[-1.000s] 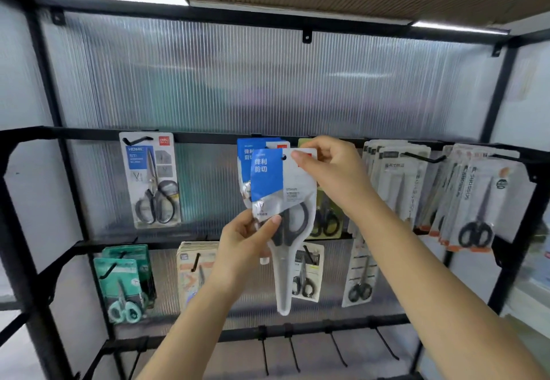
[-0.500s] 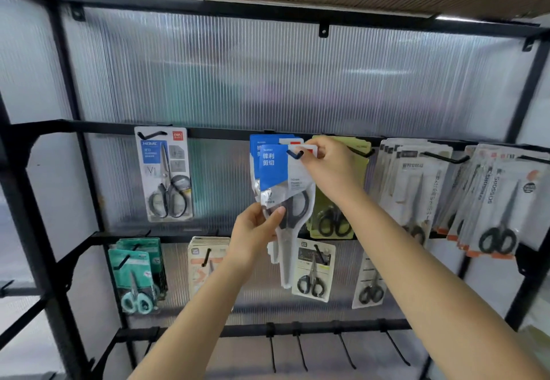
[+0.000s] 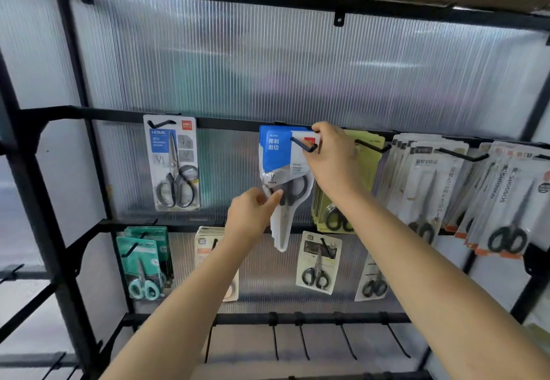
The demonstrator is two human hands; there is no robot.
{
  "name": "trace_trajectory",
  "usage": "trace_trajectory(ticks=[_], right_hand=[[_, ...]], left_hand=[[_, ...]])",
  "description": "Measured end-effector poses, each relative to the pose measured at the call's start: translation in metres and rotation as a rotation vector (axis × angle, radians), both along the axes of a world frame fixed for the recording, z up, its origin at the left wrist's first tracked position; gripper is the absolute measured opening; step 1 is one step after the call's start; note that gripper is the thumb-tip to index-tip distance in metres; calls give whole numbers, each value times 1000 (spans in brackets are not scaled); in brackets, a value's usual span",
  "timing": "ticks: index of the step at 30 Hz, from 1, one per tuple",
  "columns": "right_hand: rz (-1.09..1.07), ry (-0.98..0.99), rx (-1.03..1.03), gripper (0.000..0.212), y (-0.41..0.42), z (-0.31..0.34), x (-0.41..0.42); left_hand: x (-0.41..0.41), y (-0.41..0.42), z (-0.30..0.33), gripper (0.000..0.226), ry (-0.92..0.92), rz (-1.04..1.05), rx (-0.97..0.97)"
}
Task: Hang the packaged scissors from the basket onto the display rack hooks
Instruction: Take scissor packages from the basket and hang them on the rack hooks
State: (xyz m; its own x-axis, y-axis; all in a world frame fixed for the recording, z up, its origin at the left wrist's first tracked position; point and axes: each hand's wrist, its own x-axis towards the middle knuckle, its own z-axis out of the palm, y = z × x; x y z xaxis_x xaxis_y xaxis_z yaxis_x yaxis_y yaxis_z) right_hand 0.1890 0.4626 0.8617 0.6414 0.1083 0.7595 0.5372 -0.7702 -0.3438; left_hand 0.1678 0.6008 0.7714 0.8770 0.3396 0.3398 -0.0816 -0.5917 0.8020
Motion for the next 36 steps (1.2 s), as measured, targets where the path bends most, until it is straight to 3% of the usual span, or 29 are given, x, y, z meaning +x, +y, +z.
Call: trace_trajectory(ticks=[4, 7, 10, 14, 16, 21, 26, 28, 32, 36], right_hand=[[-56, -68, -62, 41, -3, -10, -16], [-112, -130, -86, 41, -14, -22, -34], [-232, -155, -128, 41, -33, -36, -58], [-401, -35, -170, 37, -71, -69, -100], [-504, 96, -213, 36, -101, -95, -127], [-880, 418, -190, 36, -187, -163, -224], [-1158, 617, -134, 44, -250, -228, -329], [-1229, 719, -98, 53, -267, -252, -366], [-1284, 877, -19, 41, -299, -302, -421], [-1279, 989, 96, 38, -336, -354, -455]], left_hand=[[-16, 2, 9, 45, -34, 74, 251], [-34, -7, 17, 34, -260, 87, 407], [-47, -31, 19, 24, -592, -139, 512], [-60, -86, -3, 20, -773, -496, 639], [-71, -118, -23, 22, -727, -627, 660], [-115, -214, -81, 28, -395, -929, 779], [-186, -298, -138, 49, -290, -1191, 915], [-214, -324, -161, 49, -272, -1299, 914], [-259, -372, -204, 48, -250, -1471, 899], [-287, -421, -253, 30, -78, -1556, 808]])
